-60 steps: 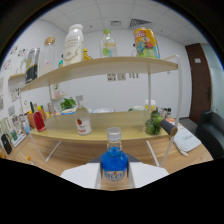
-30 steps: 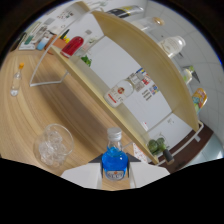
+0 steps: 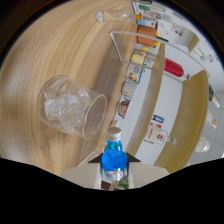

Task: Make me a cup of Mount Fuji.

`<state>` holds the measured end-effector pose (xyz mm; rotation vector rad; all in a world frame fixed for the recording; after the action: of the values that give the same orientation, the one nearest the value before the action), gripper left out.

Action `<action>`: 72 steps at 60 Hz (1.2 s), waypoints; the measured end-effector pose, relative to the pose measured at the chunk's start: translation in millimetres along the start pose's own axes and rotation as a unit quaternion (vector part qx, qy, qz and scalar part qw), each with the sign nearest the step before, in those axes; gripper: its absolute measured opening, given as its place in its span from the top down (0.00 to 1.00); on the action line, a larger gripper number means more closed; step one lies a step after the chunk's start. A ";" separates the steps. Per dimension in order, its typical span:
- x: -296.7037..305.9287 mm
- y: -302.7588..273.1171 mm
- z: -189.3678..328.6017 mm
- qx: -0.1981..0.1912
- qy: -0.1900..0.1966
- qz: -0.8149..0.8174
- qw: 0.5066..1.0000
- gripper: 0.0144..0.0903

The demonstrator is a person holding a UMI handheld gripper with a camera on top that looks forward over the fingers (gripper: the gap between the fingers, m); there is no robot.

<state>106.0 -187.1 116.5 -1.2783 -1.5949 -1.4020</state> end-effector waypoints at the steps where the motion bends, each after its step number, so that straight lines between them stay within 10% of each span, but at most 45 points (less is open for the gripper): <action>1: 0.8 -0.9 -0.6 0.001 0.000 -0.004 1.000 0.71; 24: 44.8 -5.3 -32.5 0.066 0.006 0.211 0.975 0.71; 42: 77.0 47.6 -75.9 0.144 -0.011 0.615 0.775 0.70; 72: -97.4 130.4 -6.6 0.014 -0.121 0.809 0.575 0.71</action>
<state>258.4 -223.6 72.1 -1.9689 -0.0040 0.0557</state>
